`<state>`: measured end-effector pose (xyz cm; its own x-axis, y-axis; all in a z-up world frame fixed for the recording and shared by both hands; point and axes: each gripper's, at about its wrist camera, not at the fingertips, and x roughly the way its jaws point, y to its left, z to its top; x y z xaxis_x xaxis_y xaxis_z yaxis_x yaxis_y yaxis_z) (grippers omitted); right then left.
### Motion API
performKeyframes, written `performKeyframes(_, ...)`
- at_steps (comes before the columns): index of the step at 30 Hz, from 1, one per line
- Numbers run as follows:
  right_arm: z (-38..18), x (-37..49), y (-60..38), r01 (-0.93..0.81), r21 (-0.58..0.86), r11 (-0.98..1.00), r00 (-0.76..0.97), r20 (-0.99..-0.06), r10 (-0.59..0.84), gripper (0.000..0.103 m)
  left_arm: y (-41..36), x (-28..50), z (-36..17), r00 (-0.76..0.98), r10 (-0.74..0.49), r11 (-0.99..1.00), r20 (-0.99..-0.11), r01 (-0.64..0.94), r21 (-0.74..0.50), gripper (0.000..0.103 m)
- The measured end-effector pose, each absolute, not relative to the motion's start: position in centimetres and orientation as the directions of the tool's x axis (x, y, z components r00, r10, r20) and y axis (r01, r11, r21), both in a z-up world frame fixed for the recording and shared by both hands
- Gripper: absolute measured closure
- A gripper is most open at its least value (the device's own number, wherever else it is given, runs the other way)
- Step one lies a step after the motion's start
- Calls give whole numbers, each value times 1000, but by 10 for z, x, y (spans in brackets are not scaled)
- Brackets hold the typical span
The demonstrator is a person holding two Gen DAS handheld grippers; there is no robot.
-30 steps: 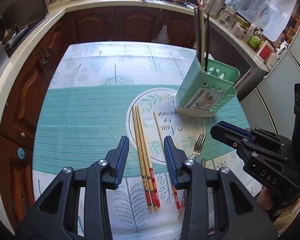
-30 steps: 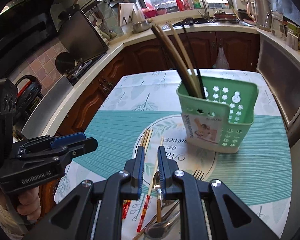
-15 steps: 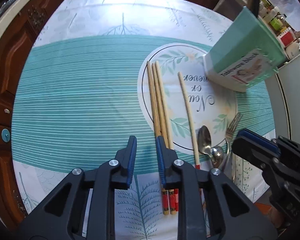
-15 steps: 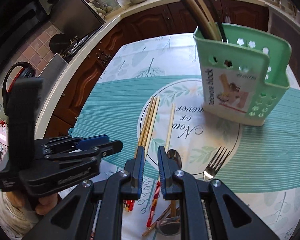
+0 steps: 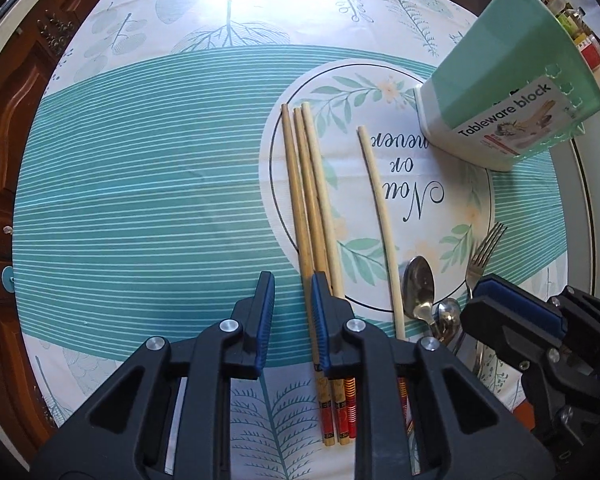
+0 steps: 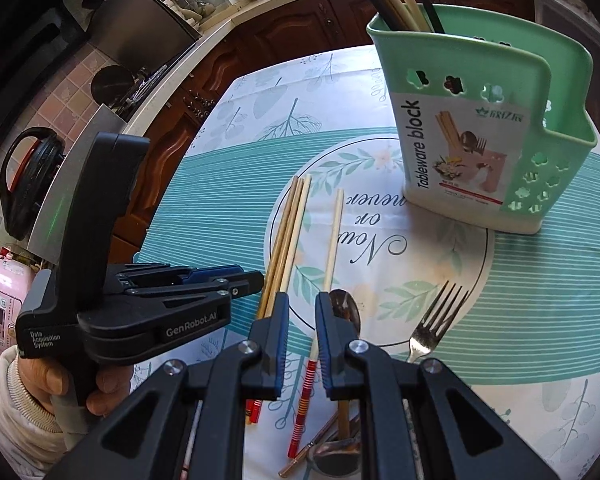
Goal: Organize utensils
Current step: 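Close the left tool on a wooden chopstick while the right tool grasps another wooden chopstick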
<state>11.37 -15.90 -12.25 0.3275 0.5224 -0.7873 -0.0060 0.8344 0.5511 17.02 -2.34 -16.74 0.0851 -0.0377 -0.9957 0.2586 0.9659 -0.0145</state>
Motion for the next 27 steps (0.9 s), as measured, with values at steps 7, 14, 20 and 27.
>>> performKeyframes(7, -126, 113, -160, -6, 554, 832, 317, -788, 527, 90, -37, 171, -178, 69, 18, 963, -997, 266, 36, 90)
performKeyframes(14, -128, 112, -159, -3, 553, 833, 302, -793, 528, 90, -42, 172, -182, 60, 61, 960, -996, 271, 75, 97)
performKeyframes(20, -132, 116, -148, -3, 563, 826, 262, -797, 544, 90, -24, 160, -183, 48, 72, 959, -996, 273, 83, 99)
performKeyframes(27, -143, 133, -118, 24, 609, 793, 151, -786, 600, 90, 7, 152, -183, 39, 56, 973, -998, 220, 64, 99)
